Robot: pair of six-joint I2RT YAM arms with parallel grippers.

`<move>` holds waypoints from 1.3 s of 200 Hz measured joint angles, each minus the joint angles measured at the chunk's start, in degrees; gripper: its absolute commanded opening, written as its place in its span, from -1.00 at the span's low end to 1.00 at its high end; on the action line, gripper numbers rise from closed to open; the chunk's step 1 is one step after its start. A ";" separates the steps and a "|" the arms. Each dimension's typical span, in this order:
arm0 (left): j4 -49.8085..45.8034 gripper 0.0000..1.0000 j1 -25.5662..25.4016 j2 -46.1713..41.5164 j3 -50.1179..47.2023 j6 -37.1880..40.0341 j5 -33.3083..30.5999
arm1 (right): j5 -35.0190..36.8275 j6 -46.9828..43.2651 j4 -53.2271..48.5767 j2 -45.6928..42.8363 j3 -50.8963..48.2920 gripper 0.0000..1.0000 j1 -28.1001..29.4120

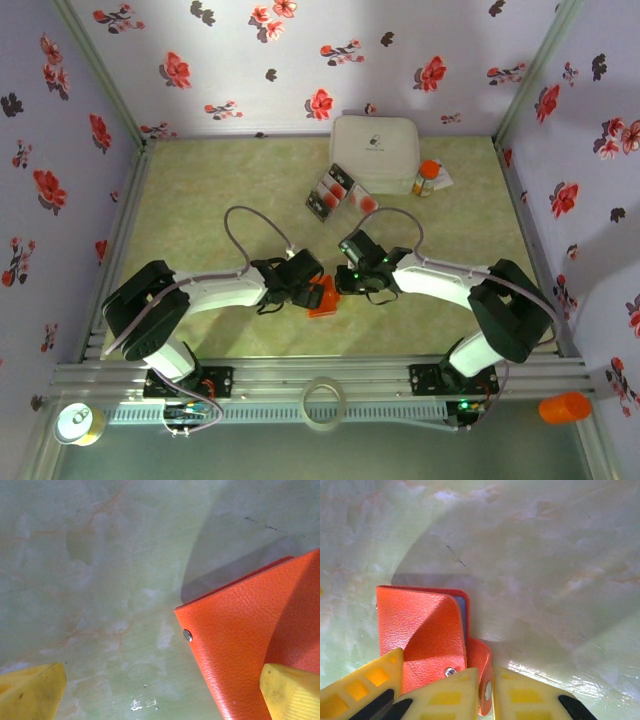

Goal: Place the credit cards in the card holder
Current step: Close the button on the card holder.

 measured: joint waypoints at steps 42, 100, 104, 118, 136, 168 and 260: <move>0.02 0.99 0.00 0.00 0.00 0.00 0.00 | -0.52 0.15 0.02 0.00 -0.50 -0.61 0.11; 0.02 0.99 0.00 0.00 0.00 0.00 0.00 | -1.03 0.48 0.07 0.00 -0.72 -0.92 0.33; 0.02 0.99 0.00 0.00 0.00 0.00 -0.02 | -1.03 0.37 0.07 0.00 -0.72 -0.96 0.33; 0.02 1.00 0.00 0.00 0.00 0.00 0.00 | -1.07 0.44 0.07 0.00 -0.72 -1.00 0.33; 0.02 0.99 0.00 0.00 -0.02 0.00 -0.02 | -1.27 0.46 0.13 0.00 -0.72 -1.00 0.33; 0.13 1.00 0.00 0.00 -0.07 0.00 -0.04 | -3.26 1.11 1.81 0.00 -0.72 -1.00 0.33; 0.98 0.99 0.00 -0.13 -0.68 -0.02 -0.11 | -7.37 4.79 8.28 3.78 -0.74 -1.00 0.85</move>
